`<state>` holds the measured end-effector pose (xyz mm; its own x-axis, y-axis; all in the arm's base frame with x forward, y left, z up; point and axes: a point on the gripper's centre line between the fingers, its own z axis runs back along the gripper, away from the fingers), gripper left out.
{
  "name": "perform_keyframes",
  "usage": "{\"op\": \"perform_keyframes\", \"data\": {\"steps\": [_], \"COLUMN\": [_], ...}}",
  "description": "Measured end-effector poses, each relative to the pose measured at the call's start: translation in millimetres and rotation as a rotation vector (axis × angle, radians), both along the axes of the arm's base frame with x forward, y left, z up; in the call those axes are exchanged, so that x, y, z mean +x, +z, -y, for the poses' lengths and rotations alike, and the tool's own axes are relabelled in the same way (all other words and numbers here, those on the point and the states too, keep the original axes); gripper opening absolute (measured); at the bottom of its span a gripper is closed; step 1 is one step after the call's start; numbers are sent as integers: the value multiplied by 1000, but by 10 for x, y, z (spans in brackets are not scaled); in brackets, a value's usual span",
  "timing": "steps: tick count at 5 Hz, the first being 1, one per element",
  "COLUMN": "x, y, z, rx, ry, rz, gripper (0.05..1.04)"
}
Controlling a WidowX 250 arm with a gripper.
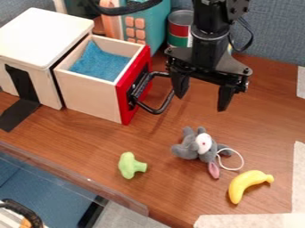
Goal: Put the banana inside the drawer
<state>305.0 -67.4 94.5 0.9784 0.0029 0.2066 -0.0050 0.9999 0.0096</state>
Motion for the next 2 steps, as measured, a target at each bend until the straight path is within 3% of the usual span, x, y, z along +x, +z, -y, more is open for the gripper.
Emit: {"op": "perform_keyframes", "data": {"steps": [1, 2], "x": [-17, -146], "y": [-102, -341], "z": [3, 314], "rx": [6, 14], "ry": [2, -95], "rz": [-32, -74], "gripper": [1001, 1000]}}
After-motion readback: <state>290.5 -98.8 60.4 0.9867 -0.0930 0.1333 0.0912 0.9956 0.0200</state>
